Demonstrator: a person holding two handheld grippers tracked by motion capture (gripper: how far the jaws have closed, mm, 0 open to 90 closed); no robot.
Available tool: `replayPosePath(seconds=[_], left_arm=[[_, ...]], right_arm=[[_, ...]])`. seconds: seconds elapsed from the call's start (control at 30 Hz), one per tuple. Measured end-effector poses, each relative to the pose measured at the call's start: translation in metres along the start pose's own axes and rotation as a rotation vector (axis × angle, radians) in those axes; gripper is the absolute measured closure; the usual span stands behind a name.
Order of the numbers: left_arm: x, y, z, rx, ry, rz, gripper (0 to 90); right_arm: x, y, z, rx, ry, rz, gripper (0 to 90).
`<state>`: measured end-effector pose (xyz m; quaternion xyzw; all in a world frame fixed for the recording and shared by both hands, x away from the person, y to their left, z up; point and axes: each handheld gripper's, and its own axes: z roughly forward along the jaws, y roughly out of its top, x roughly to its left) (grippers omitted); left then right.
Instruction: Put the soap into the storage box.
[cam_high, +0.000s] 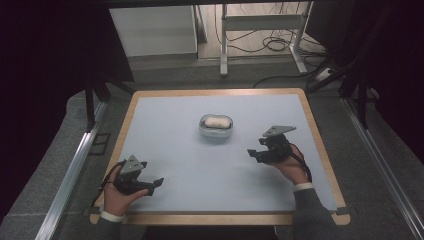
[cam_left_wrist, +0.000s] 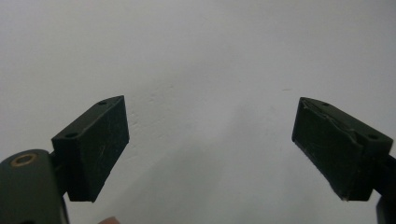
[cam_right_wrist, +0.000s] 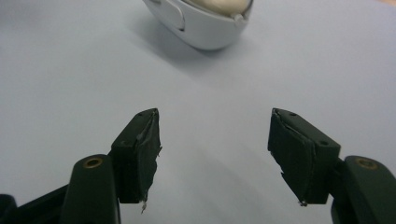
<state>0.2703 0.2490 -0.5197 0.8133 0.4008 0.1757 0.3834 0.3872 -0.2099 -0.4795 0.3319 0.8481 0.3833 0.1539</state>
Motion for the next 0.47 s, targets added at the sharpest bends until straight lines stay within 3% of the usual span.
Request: replayPosePath(seconds=[0.23, 0.33, 0.4, 0.47], left_arm=[[0.000, 0.000, 0.001, 0.001, 0.002, 0.001, 11.5], [0.000, 0.000, 0.000, 0.001, 0.003, 0.001, 11.5], [0.001, 0.000, 0.000, -0.001, 0.005, 0.001, 11.5], [0.001, 0.000, -0.001, 0.000, 0.005, 0.000, 11.5]], right_arm=[[-0.002, -0.026, -0.010, -0.044, -0.021, 0.046, 33.4], [-0.002, -0.027, -0.011, -0.020, -0.038, 0.037, 32.8], [-0.003, -0.028, -0.012, -0.043, -0.018, 0.055, 32.8], [-0.003, -0.029, -0.011, -0.044, -0.028, 0.055, 32.4]])
